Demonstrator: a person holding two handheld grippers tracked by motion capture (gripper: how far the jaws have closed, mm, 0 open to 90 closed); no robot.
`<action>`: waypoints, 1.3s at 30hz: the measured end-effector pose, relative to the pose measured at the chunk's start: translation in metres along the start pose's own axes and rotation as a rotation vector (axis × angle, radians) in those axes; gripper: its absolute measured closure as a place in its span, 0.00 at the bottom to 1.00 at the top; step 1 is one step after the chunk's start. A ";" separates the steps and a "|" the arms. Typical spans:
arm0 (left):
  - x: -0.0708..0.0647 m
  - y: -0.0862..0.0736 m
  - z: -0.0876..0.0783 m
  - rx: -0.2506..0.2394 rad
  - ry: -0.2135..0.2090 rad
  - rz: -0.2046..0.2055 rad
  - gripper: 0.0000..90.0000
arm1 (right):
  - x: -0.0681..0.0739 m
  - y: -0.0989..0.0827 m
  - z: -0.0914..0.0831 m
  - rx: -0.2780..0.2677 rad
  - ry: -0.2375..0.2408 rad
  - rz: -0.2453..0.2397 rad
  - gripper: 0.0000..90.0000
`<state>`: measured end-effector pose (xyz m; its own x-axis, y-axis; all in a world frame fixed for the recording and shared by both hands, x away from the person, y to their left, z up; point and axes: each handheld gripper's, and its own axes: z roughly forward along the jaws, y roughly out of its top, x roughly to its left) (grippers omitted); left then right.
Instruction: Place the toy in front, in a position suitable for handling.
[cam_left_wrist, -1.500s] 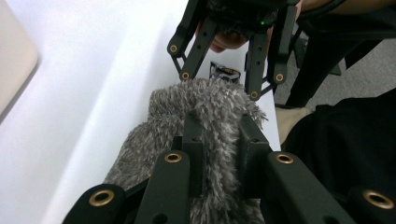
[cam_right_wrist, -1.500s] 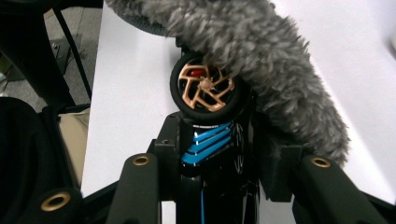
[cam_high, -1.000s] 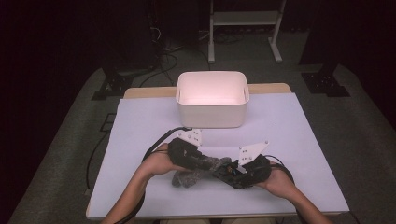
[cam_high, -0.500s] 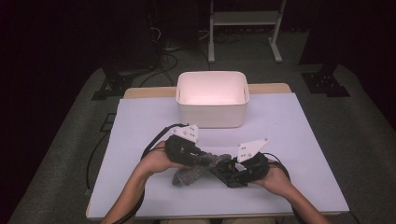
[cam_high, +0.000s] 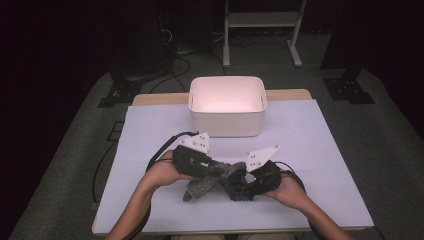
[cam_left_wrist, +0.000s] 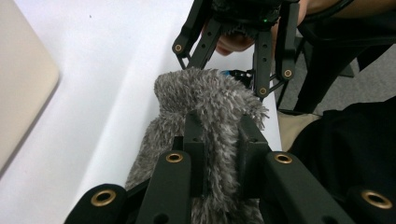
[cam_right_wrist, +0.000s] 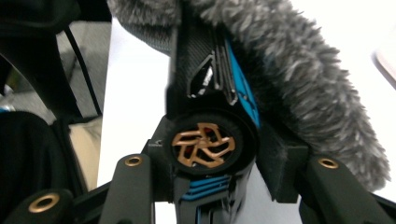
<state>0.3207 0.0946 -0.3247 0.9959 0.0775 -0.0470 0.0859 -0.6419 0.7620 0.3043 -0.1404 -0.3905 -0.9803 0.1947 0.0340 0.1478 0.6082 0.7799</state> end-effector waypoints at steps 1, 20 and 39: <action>-0.001 0.004 0.001 0.007 0.007 0.011 0.87 | 0.000 0.000 -0.003 0.014 -0.007 -0.009 0.59; 0.006 0.006 0.014 0.002 -0.046 -0.015 0.87 | -0.006 -0.010 -0.026 0.041 -0.008 0.016 0.63; 0.002 0.024 0.006 0.037 -0.018 0.027 0.87 | 0.000 0.000 -0.011 0.038 0.000 -0.041 0.63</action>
<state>0.3250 0.0750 -0.3103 0.9982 0.0463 -0.0382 0.0594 -0.6714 0.7387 0.3026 -0.1494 -0.3836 -0.9856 0.1691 0.0019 0.1120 0.6445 0.7564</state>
